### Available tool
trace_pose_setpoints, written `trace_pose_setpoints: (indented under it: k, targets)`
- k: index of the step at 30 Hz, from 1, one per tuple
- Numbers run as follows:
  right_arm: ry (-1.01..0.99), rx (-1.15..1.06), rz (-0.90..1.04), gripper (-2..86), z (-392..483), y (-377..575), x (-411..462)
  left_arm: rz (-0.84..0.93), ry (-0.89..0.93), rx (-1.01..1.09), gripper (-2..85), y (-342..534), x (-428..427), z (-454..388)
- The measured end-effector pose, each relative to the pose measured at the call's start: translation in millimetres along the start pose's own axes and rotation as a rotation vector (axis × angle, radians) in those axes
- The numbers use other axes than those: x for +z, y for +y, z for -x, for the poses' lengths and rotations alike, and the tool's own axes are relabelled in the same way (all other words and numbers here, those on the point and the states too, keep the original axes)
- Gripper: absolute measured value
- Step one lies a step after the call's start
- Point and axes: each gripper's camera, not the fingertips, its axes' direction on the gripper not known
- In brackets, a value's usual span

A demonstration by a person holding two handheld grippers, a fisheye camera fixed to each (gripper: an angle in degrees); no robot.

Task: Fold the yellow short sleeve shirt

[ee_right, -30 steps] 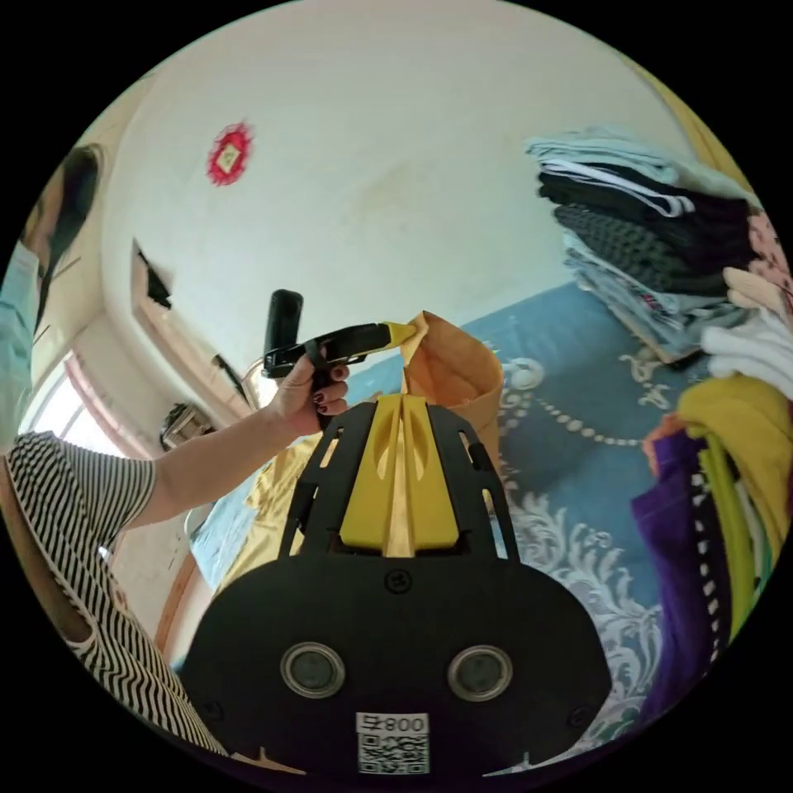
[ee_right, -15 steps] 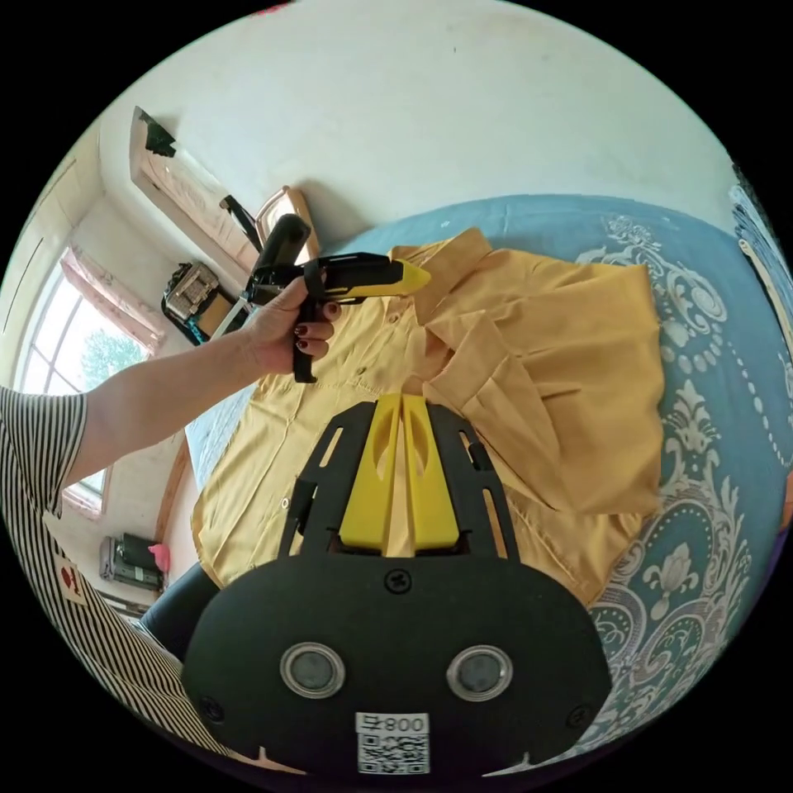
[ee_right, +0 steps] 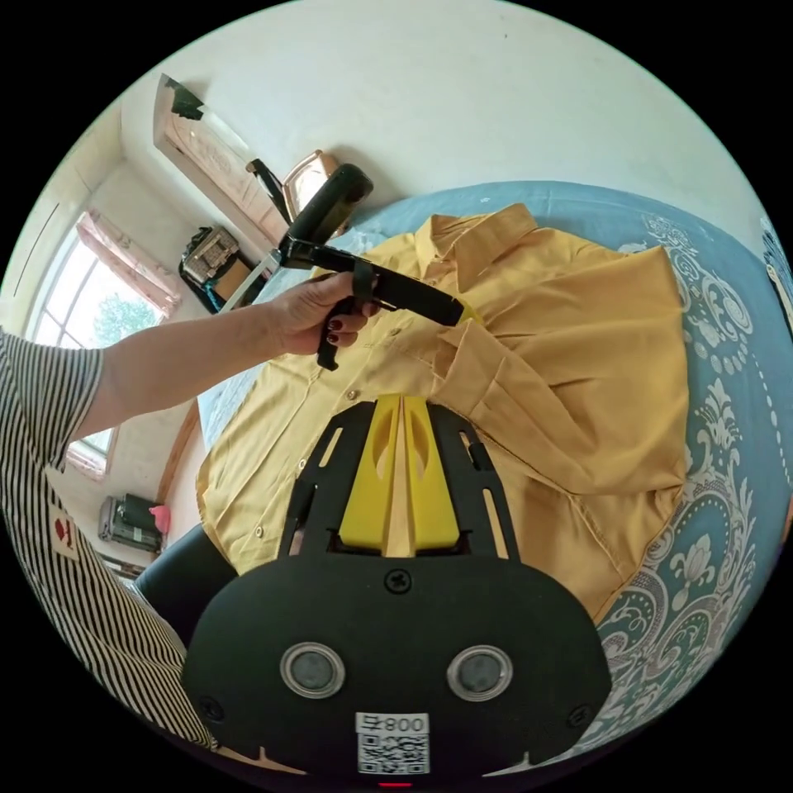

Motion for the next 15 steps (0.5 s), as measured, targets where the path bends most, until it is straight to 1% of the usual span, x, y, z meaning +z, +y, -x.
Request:
trace_pose_setpoints:
  k: [4,6,7,11,13,15]
  targets:
    - [0.027,0.02,-0.068,0.3,-6,-1,-27,-0.004,0.007,-0.006,3.5,4,-3,2]
    - [0.07,0.077,-0.139,0.3,-25,-4,-41,-0.021,-0.004,0.001,3.8,3,-6,-1]
    - [0.075,0.092,-0.141,0.3,-31,-4,-42,-0.046,-0.006,0.005,4.2,1,-9,-3]
    - [0.104,0.187,0.064,0.2,-64,-4,-12,-0.116,0.006,0.027,6.6,-22,-9,-11]
    - [0.09,0.189,-0.014,0.2,-62,2,-28,-0.127,-0.001,0.046,7.5,-39,-2,-16]
    - [0.151,0.215,-0.095,0.1,-64,9,-51,-0.13,0.001,0.061,8.3,-60,9,-20]
